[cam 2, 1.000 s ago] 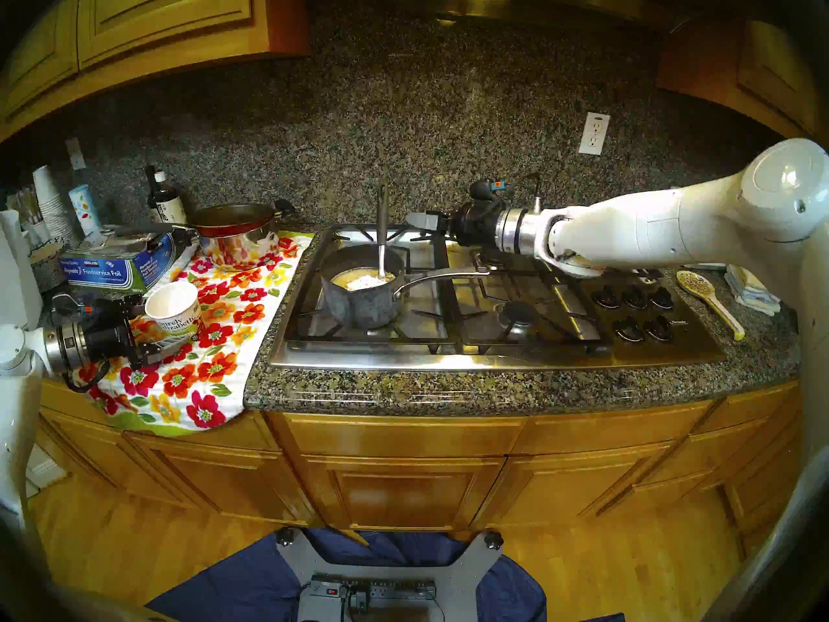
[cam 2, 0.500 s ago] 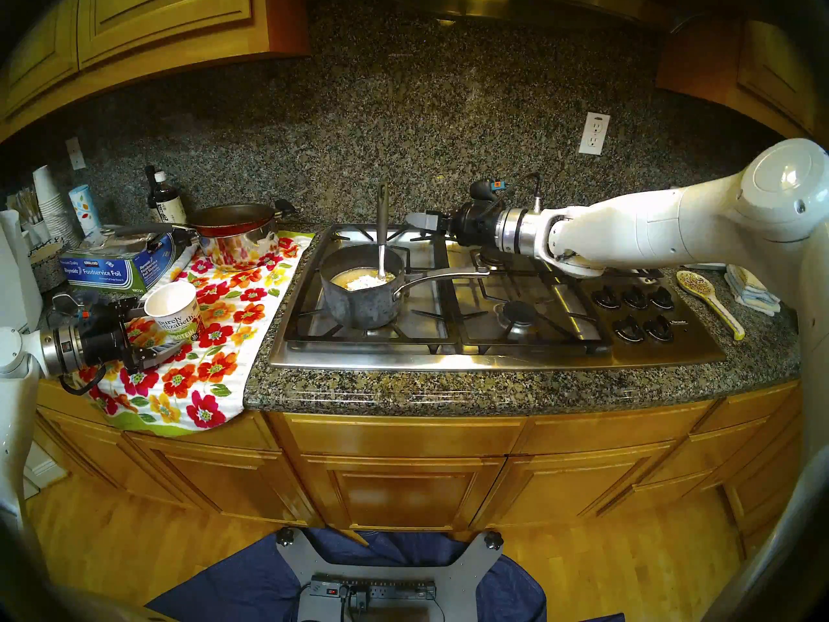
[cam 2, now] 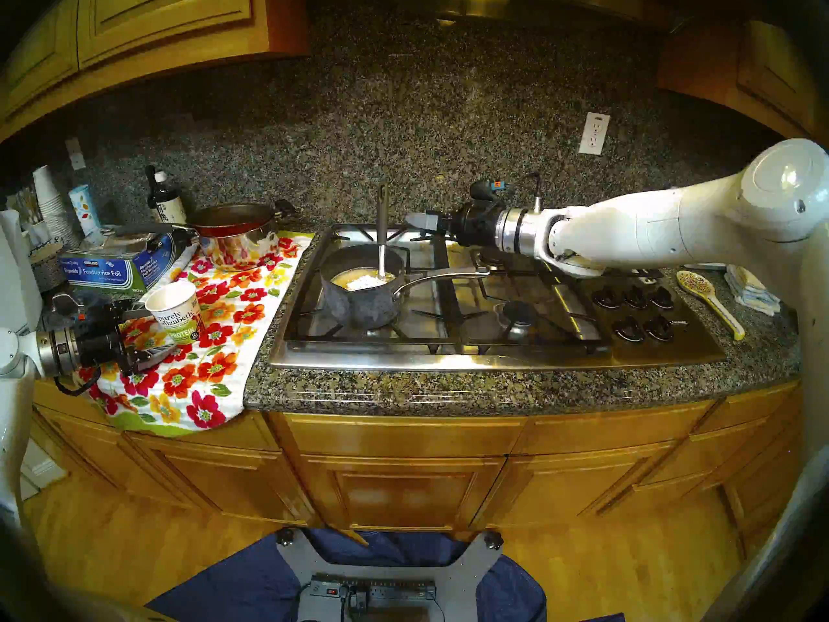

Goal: Pour oats into pot and stir with a spoon

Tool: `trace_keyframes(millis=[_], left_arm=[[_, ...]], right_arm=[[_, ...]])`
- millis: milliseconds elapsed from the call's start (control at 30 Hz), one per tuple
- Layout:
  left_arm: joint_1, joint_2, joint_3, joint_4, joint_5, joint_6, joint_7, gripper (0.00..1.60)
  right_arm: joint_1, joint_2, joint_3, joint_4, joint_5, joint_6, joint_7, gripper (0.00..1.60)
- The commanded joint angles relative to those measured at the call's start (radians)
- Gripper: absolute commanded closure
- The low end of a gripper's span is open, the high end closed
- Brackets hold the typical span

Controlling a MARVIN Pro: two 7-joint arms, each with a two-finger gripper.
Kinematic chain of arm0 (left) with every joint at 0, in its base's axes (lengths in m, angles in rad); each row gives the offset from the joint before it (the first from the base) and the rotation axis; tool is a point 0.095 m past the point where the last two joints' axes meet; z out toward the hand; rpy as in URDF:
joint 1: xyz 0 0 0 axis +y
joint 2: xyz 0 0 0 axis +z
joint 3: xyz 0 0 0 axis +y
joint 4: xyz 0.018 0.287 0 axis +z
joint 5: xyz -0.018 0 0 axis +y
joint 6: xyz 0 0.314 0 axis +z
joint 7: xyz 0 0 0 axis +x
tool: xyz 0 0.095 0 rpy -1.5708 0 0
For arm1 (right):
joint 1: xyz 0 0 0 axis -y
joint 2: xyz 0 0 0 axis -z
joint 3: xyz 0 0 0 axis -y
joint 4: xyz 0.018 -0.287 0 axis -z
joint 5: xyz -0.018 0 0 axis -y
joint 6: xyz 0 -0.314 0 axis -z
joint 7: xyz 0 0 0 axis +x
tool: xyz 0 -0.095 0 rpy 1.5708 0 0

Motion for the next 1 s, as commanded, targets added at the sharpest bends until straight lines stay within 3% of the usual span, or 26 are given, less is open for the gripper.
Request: trace_keyframes(millis=[0, 967], left_arm=[[-0.001, 0.031, -0.043, -0.016, -0.009, -0.009, -0.010, 0.00], [0.053, 0.025, -0.180, -0.098, -0.012, 0.025, -0.064, 0.00]], right_arm=[[0.042, 0.000, 0.019, 0.009, 0.004, -0.005, 0.000, 0.00], [0.043, 0.000, 0.018, 0.009, 0.004, -0.005, 0.000, 0.00]])
